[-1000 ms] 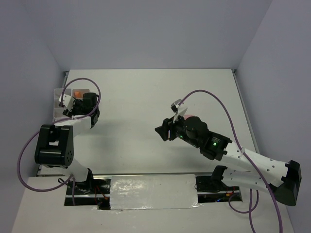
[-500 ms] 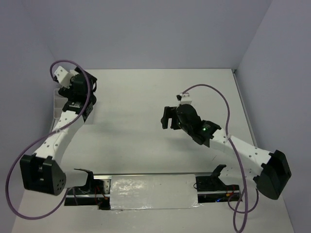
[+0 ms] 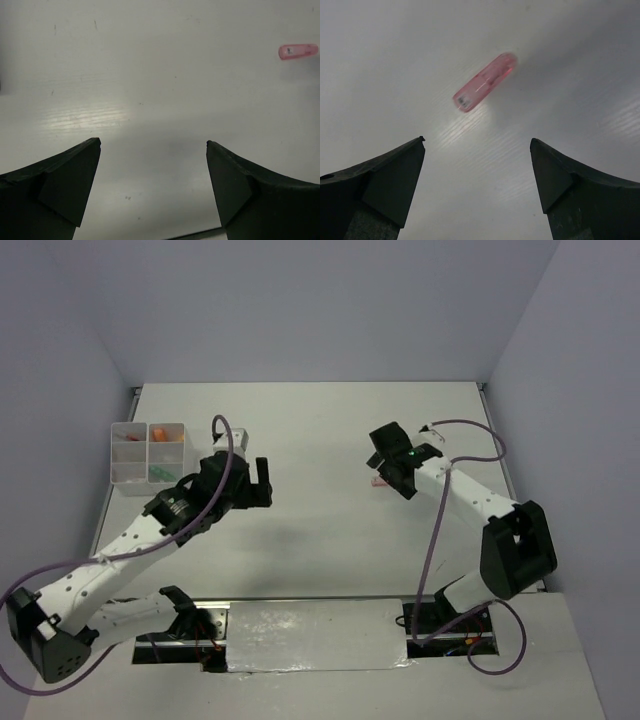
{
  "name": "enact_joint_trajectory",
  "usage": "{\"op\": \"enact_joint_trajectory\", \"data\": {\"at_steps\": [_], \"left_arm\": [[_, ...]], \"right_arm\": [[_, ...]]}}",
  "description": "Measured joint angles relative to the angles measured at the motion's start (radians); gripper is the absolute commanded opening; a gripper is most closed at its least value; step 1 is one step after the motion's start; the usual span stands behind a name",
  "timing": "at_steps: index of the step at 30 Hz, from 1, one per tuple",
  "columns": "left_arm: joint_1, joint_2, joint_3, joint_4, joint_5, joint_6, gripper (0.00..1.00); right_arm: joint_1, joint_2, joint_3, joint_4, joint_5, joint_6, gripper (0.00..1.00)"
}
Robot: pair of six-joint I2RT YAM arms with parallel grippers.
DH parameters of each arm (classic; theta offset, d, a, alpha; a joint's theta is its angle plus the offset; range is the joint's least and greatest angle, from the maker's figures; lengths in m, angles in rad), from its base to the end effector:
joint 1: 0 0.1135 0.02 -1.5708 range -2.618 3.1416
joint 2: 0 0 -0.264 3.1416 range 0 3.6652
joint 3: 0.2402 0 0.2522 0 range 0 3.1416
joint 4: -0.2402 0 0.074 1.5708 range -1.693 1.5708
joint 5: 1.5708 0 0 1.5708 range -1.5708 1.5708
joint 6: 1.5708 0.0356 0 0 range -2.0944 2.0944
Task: Sort the stationery into containers
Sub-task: Pick up the stationery from the center of the board.
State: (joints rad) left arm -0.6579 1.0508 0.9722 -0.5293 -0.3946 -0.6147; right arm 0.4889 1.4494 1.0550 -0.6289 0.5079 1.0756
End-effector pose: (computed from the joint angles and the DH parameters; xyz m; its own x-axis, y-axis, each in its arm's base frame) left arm 0.1868 -0.1270 0.3221 -0.5507 -0.2472 -0.7972 -0.0035 0.9558 -0.2940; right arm 0.2659 0.1218 0.2471 -0.5226 0.5928 -0.6127 0.5745 0.7759 0.2607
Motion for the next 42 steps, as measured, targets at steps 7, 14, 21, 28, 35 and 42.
{"op": "enact_joint_trajectory", "data": {"at_steps": [7, 14, 21, 28, 35, 42], "left_arm": [[-0.025, -0.216, -0.023, -0.097, -0.035, 0.077, 0.99], [-0.022, -0.264, -0.090, -0.102, -0.006, 0.116, 0.99], [-0.022, -0.269, -0.105, -0.098, 0.039, 0.123, 0.99], [-0.022, -0.280, -0.105, -0.098, 0.056, 0.141, 0.99], [-0.022, -0.304, -0.105, -0.098, 0.060, 0.141, 0.99], [-0.022, -0.304, -0.105, -0.098, 0.060, 0.141, 0.99]], "right_arm": [[-0.116, 0.217, 0.104, -0.145, 0.018, 0.229, 0.88], [-0.154, 0.398, 0.214, -0.204, -0.008, 0.297, 0.85], [-0.182, 0.465, 0.238, -0.200, -0.042, 0.295, 0.76], [-0.197, 0.483, 0.245, -0.196, -0.061, 0.282, 0.49], [-0.197, 0.481, 0.243, -0.196, -0.067, 0.274, 0.65], [-0.197, 0.504, 0.280, -0.216, -0.098, 0.271, 0.66]]}}
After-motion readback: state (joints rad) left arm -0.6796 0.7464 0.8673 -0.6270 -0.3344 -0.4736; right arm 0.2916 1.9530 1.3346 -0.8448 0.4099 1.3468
